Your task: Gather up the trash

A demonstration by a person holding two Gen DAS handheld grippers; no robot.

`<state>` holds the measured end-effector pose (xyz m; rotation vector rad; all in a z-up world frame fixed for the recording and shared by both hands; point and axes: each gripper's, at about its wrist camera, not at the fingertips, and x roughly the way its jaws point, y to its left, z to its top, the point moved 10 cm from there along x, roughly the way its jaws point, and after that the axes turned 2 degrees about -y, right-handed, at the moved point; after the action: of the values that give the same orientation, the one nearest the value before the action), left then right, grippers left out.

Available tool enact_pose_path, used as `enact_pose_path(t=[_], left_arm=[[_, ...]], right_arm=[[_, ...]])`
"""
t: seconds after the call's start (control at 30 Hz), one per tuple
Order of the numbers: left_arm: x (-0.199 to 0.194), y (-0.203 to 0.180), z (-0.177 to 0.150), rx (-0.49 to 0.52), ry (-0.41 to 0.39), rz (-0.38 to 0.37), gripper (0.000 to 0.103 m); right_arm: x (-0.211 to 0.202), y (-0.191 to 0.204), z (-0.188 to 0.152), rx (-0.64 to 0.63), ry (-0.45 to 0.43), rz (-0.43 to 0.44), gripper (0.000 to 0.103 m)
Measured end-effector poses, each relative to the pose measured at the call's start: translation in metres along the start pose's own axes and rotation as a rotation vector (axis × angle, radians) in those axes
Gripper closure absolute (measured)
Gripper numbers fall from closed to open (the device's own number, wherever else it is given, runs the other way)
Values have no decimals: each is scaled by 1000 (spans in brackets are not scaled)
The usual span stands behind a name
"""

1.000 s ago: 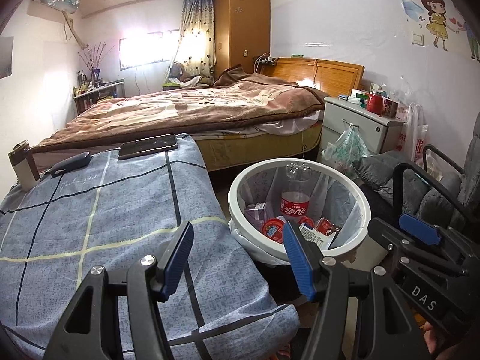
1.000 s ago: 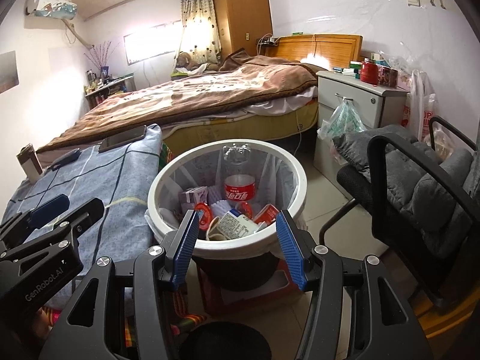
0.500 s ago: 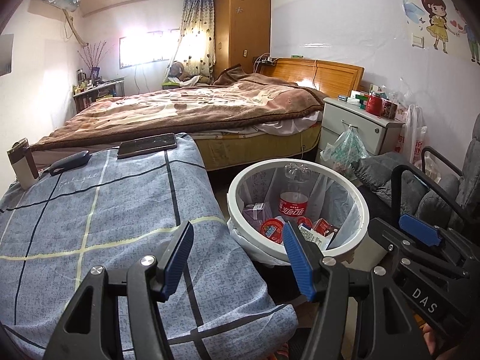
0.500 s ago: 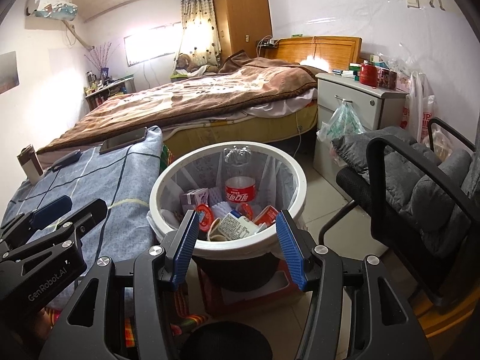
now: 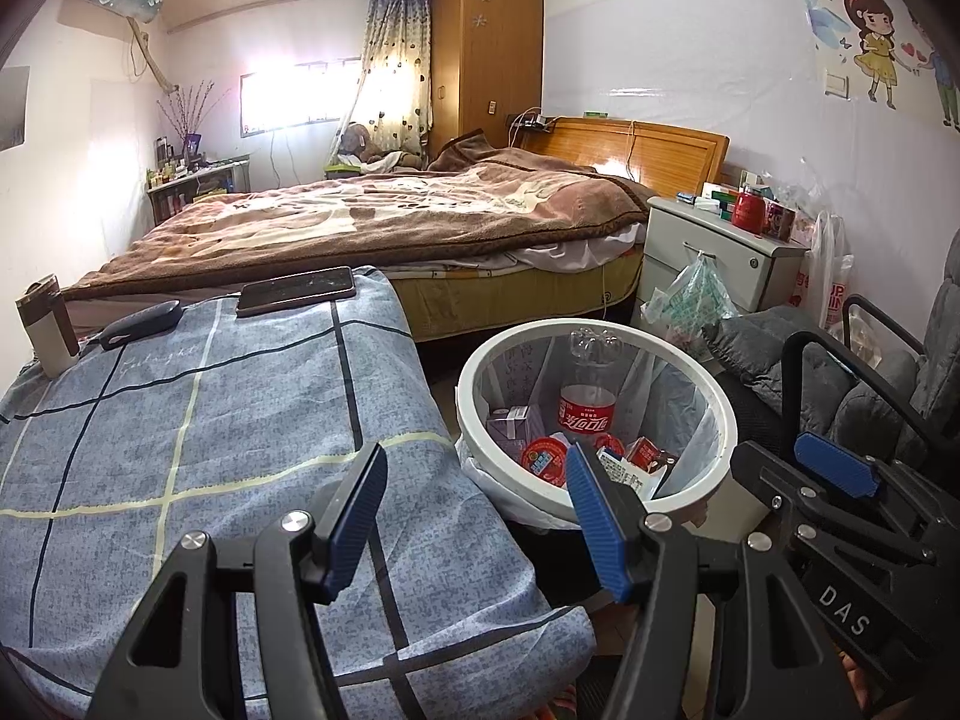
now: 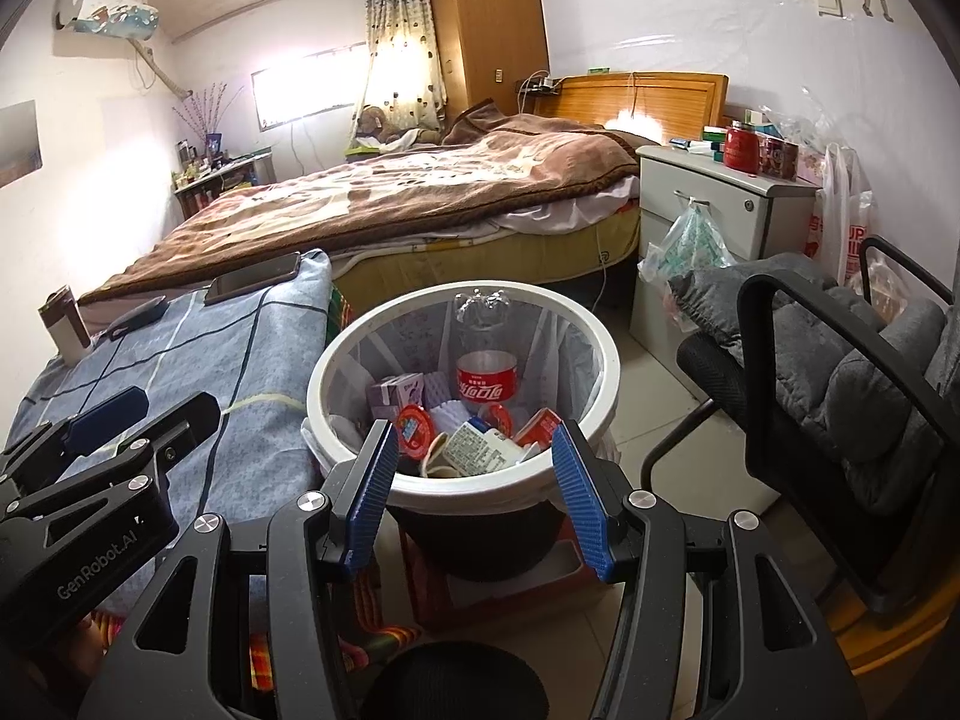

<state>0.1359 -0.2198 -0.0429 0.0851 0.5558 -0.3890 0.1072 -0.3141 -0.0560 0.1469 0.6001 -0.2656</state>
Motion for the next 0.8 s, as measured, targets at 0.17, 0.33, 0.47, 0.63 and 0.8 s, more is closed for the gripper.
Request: enact_pose_path(t=[0.17,0.33,0.47,0.63,0.8], left_arm=[[0,0,-1,-4,1,2,39],[-2,-1,-1,-7,3,-3,39],[-2,0,0,-6,2,-4,39],[-2,-1,0,-7,3,-5,39],[-2,-1,0,-6,7,-6,39]], right_arm=[[-1,1,-1,0,-3,0,48],[-2,3,-1,-2,0,3,48],[-2,3,0,-2,0,3,48],[-2,3,0,-2,1,3,48],[-3,3,1,0,-2,3,48]])
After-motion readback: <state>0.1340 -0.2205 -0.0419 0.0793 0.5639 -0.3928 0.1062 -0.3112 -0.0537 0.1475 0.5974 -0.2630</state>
